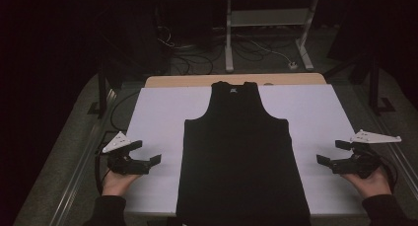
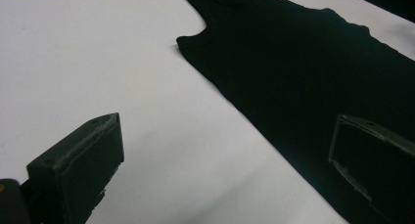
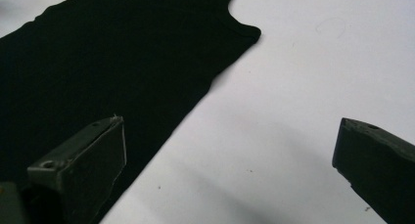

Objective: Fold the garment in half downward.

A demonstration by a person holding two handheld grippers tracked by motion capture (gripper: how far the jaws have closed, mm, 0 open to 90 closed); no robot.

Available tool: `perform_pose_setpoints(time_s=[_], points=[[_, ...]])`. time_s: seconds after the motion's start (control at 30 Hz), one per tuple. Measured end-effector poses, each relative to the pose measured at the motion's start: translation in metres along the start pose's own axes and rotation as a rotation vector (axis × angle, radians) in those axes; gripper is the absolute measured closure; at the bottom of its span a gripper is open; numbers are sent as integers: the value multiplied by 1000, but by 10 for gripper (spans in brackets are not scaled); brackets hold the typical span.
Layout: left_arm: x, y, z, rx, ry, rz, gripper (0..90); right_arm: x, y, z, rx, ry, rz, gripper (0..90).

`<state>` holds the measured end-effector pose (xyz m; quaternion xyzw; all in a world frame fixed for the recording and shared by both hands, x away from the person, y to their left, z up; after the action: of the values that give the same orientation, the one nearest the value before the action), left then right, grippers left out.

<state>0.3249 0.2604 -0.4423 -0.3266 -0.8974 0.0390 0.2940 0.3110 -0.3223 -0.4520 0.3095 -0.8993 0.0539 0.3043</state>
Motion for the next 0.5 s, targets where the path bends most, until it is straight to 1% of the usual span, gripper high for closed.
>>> perform_pose_setpoints(time_s=[0.3, 0.37, 0.47, 0.5], points=[[-1, -4, -8, -16, 1, 5, 0, 0, -1, -5, 5, -7, -2, 0], [-2, -6, -12, -32, 9, 4, 0, 0, -1, -8, -2, -1, -5, 0], [-4, -10, -15, -44, 11, 8, 0, 0, 0, -14, 6, -1, 2, 0], [-6, -12, -16, -63, 31, 6, 0, 0, 2, -16, 8, 0, -1, 0]])
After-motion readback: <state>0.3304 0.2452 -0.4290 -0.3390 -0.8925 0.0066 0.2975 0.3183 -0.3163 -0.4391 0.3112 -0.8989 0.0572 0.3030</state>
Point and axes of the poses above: each handheld gripper's, and its own axes: x roughly backward along the jaws, z roughly out of its underside, y roughly to its left, the point moved 6 cm from there along -x, roughly forward along the jaws, and after that the axes turned 6 degrees about x, right-handed, at the moved point
